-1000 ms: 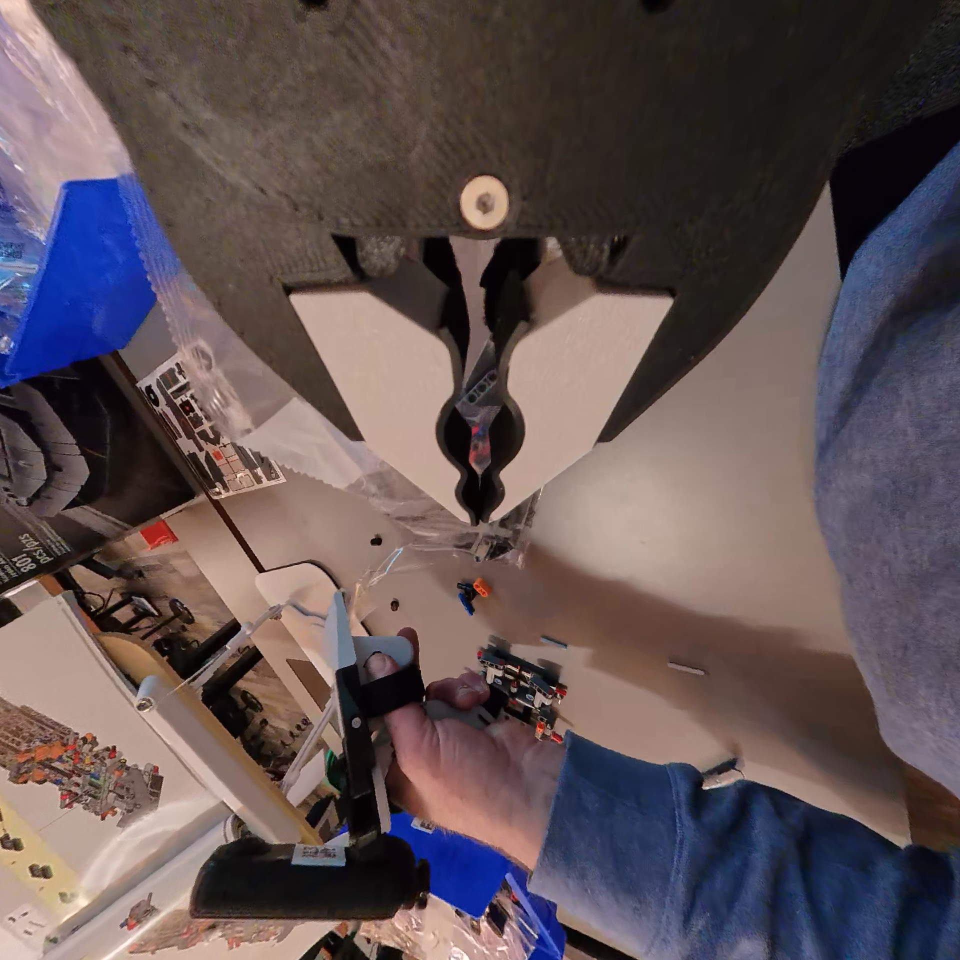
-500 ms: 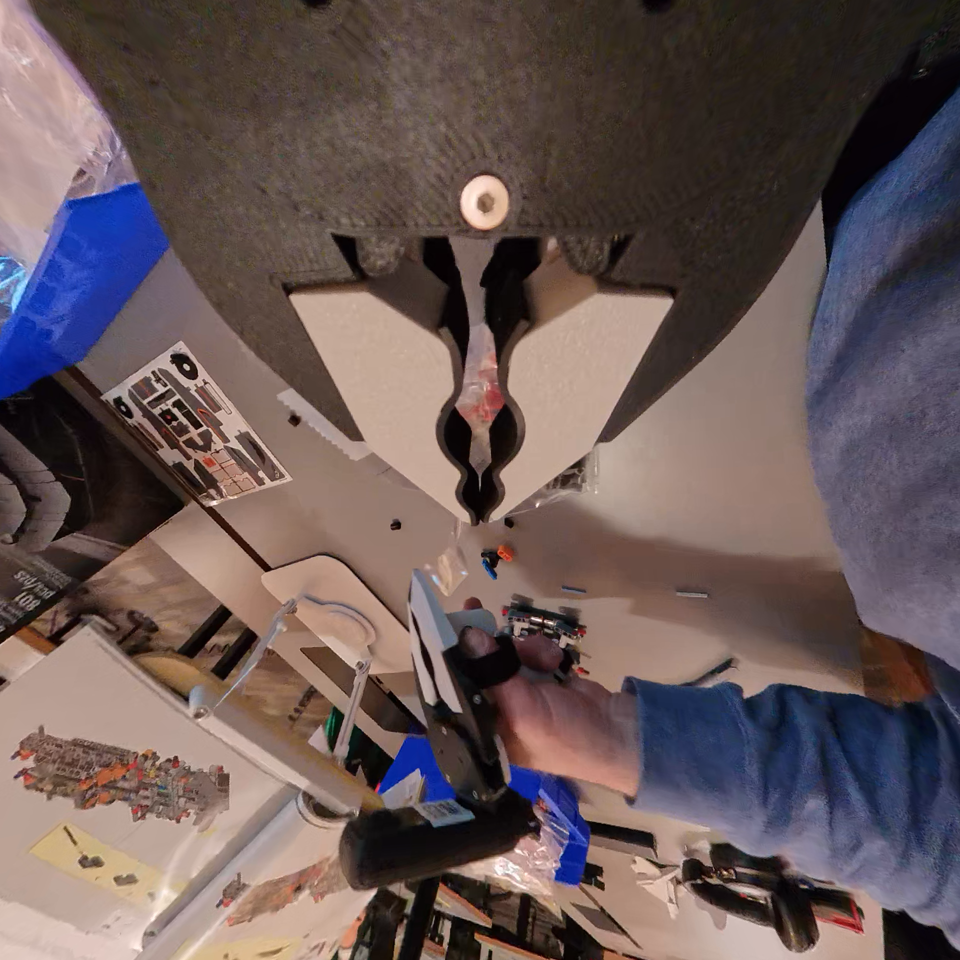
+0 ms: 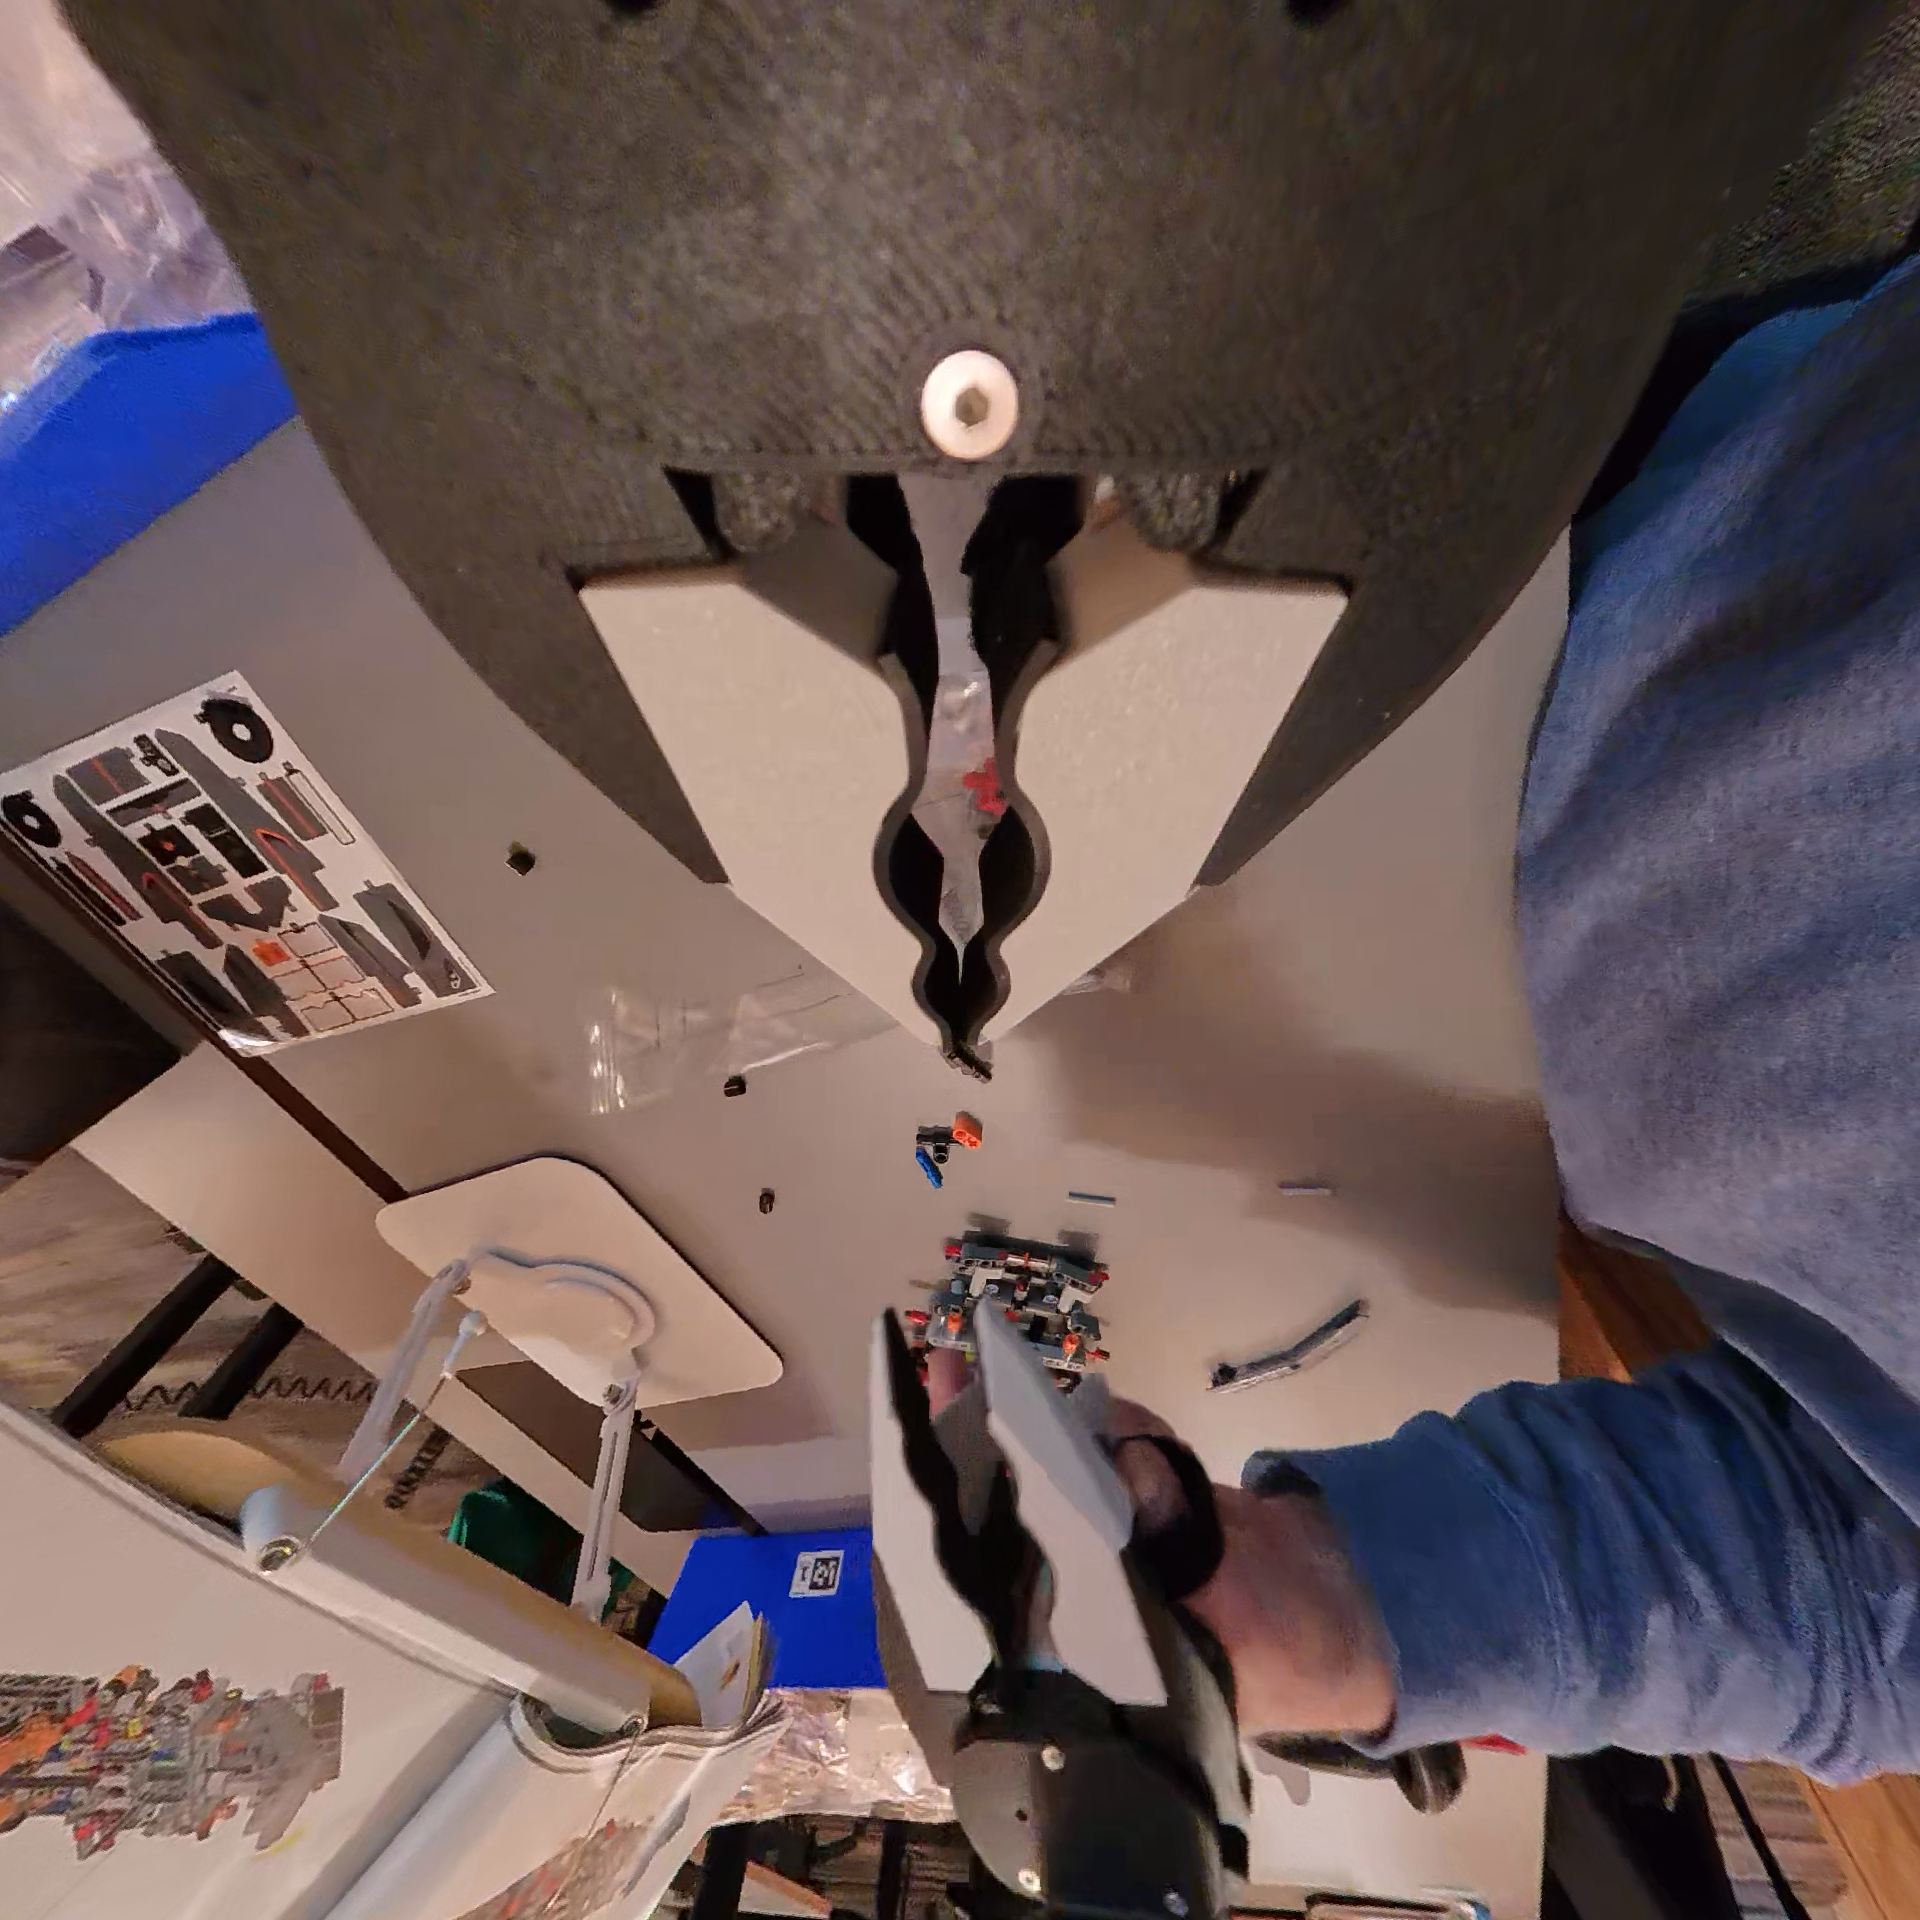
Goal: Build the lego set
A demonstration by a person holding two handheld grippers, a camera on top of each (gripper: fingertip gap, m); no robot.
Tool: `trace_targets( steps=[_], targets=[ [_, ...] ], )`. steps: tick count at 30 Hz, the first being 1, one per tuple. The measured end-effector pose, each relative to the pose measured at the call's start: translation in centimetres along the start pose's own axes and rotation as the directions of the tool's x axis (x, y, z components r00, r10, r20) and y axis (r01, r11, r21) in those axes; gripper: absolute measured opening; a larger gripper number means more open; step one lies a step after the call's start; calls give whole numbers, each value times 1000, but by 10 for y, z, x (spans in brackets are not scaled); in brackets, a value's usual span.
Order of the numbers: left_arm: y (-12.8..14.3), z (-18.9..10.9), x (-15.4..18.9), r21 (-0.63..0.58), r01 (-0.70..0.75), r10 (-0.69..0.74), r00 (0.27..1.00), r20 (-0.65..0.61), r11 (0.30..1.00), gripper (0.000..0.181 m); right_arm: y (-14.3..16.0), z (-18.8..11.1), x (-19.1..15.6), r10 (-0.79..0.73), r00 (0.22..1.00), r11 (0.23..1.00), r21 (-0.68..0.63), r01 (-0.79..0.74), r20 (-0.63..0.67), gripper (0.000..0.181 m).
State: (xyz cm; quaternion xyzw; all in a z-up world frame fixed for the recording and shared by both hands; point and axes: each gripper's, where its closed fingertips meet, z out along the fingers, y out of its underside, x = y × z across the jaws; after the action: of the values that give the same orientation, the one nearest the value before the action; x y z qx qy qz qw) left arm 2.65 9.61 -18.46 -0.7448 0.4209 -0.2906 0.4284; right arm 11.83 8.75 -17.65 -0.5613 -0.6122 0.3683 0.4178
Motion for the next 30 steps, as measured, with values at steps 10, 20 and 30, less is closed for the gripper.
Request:
trace_targets(
  steps=[10,20,30],
  targets=[
    [1,89,36,-60,-166,154,974,-163,984,30,3,-18,0,39,998,998,37,-41,52,0],
    [1,93,39,-69,-164,147,968,-202,984,15,10,-27,16,104,994,992,64,-106,30,0],
    [32,127,43,-157,-141,111,977,-184,978,3,9,-27,32,159,987,986,52,-158,-19,0]
  ],
)
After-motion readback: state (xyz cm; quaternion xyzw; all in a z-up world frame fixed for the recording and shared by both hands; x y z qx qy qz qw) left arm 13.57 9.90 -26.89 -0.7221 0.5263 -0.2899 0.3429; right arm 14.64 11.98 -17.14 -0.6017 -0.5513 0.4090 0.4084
